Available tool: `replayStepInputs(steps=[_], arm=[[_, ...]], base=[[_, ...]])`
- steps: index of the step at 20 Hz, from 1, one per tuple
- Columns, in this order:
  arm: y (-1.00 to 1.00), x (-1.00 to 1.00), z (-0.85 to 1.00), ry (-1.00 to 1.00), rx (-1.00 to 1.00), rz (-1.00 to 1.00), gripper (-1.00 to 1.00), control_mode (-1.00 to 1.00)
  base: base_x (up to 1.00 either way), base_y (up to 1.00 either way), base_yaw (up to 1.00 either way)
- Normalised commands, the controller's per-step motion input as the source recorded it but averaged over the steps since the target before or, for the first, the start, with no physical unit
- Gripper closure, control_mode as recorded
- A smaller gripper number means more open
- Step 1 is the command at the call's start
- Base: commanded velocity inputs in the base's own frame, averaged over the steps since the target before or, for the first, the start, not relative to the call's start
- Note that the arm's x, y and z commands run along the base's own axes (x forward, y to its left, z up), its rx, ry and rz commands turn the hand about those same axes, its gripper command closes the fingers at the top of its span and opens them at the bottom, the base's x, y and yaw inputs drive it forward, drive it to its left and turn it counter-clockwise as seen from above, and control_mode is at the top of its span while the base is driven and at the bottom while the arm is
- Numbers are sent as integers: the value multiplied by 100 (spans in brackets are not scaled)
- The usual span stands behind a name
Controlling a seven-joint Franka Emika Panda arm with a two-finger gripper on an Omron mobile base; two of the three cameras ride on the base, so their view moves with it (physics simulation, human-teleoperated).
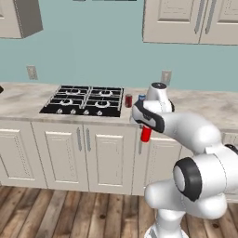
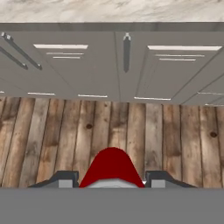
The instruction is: Four empty soda cans are scattered around the kitchen. Gather all the cans and cluster them next to the stove for recycling.
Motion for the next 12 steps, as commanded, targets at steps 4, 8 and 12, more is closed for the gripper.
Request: replayStepInputs(steps=[4,8,12], arm=[[0,33,2,0,0,-1,100,-100],[-2,10,1,2,0,-2,100,-100],[-1,-10,0,1,0,-3,100,100]], base=[[0,0,0],[0,0,0],[-2,0,-1]])
